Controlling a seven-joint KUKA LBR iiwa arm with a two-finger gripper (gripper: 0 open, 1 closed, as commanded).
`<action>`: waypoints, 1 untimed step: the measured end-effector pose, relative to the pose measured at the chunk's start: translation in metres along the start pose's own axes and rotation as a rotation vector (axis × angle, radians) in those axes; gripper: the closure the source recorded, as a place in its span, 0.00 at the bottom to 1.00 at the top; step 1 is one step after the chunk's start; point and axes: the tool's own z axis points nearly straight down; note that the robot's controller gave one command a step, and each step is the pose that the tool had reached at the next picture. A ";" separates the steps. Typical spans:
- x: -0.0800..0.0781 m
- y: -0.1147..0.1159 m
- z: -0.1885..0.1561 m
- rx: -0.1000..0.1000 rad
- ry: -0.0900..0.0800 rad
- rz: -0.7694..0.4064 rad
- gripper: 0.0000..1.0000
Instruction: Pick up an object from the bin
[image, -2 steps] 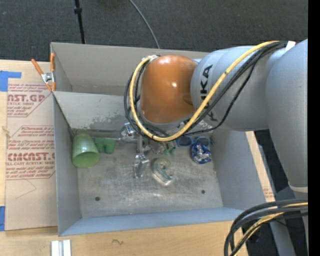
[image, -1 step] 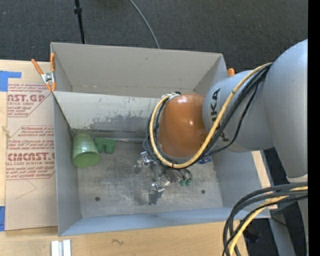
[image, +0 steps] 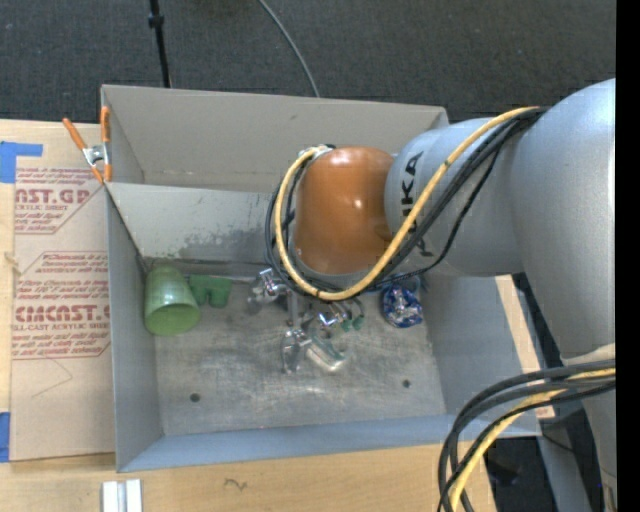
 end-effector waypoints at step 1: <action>0.036 -0.093 0.042 -0.004 0.003 0.037 0.00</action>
Offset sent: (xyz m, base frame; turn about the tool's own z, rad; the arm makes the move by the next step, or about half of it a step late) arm 0.0023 -0.1004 -0.0438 0.0322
